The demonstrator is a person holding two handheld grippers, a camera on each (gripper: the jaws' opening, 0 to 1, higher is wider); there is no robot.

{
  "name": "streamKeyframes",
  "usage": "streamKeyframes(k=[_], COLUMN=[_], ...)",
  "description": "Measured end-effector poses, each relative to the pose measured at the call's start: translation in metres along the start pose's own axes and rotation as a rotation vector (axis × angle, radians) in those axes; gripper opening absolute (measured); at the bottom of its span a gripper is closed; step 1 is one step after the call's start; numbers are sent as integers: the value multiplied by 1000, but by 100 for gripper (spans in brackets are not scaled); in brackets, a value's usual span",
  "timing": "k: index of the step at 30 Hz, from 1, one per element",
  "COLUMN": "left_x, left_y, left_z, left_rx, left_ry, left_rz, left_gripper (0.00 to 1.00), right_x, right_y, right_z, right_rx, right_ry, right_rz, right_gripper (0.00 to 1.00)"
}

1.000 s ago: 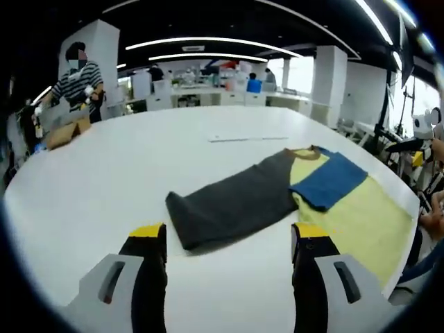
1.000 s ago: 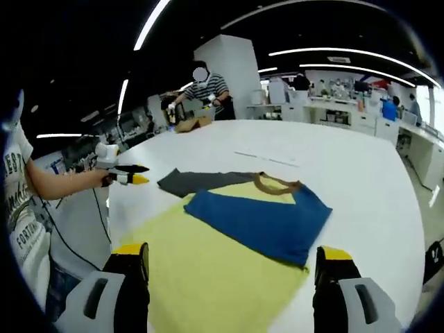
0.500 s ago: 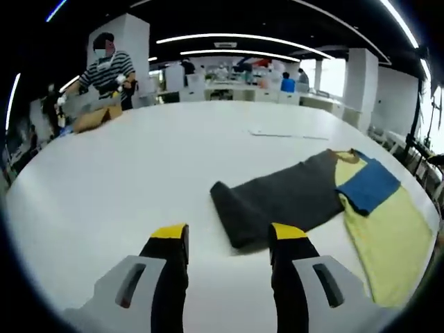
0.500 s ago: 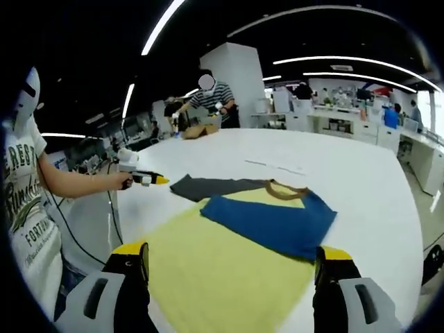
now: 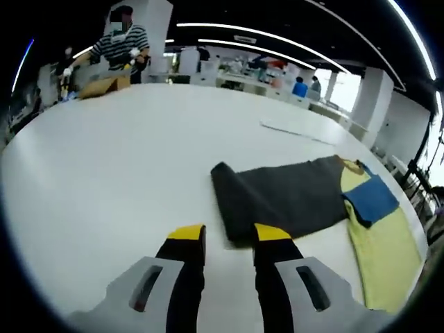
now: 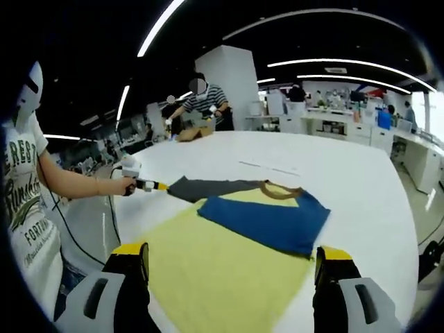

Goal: Fold the garment on the visible template until the final outline fits inside the template.

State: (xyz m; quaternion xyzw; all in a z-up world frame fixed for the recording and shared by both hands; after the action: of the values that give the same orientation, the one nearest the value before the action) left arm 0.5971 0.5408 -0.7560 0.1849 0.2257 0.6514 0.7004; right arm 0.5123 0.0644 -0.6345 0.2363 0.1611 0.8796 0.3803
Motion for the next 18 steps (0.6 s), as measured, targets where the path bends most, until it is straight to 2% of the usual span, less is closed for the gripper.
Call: streamKeyframes(k=[7,12,18], left_x=[-4,-3,-6], left_y=[-4,-6,-1], left_z=[-7,-8,-1], left_rx=[20,12,-23], left_ry=[71,108,98], left_rz=[-34,-33,-27], left_gripper=[7,3,1], right_x=[-1,-4,-5], right_y=[2,3,3], right_z=[-6,-11,-19], right_rx=[6,4,9], right_ry=[-8,-26,-29], right_rz=[-15,-19,-13], right_gripper=[99,99,99])
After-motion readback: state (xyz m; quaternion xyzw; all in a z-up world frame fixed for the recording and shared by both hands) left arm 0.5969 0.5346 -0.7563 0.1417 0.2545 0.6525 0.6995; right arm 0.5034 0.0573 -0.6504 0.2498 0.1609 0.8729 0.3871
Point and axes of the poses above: the point that each gripper's makers call its tool centre point, and the gripper's own axes: y roughly backward along the fingers, x roughly to its left, z roughly out of its top, the point moved 2 cm from there along y, roughly backward along the fingers, and after that the axes turned 8 degrees about -y, right-handed, at the moved point
